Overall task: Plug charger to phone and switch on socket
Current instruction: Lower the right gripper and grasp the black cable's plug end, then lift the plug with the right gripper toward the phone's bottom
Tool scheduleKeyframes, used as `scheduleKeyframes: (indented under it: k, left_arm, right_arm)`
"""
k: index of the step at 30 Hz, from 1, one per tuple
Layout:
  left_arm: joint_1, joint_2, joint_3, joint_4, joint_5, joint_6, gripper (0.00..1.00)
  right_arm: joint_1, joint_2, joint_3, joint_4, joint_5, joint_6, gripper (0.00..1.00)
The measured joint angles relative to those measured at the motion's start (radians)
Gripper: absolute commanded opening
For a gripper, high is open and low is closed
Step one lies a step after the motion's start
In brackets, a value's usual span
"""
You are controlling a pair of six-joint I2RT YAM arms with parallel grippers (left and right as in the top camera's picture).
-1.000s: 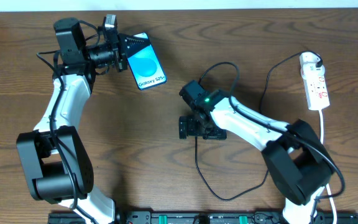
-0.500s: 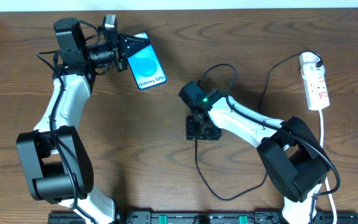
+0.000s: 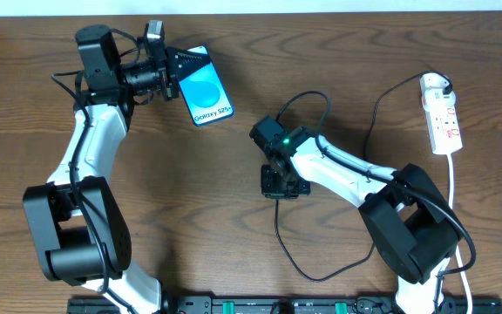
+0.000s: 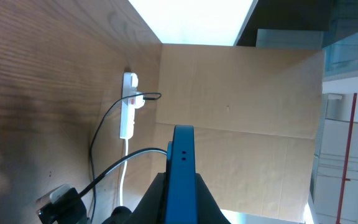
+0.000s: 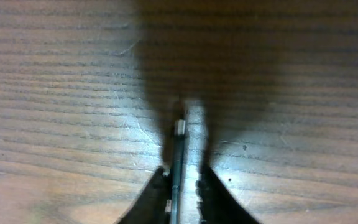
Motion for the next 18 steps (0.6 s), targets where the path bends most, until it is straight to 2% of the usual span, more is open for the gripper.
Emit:
scheduleKeyframes:
  k: [1,10,13,18]
  left_arm:
    - [0.0,0.0,0.0,0.0,0.0,0.0,0.07]
    - [0.0,0.0,0.0,0.0,0.0,0.0,0.07]
    - [0.0,0.0,0.0,0.0,0.0,0.0,0.07]
    - [0.0,0.0,-0.001,0.001,0.007,0.0,0.07]
  right_arm:
    - [0.0,0.0,0.0,0.0,0.0,-0.001,0.01]
    - [-0.002,0.0,0.0,0.007,-0.003,0.001,0.01]
    - [-0.024,0.0,0.0,0.076,-0.092,-0.053,0.01]
    - [-0.138,0.0,0.0,0.245,-0.354,-0.156,0.01]
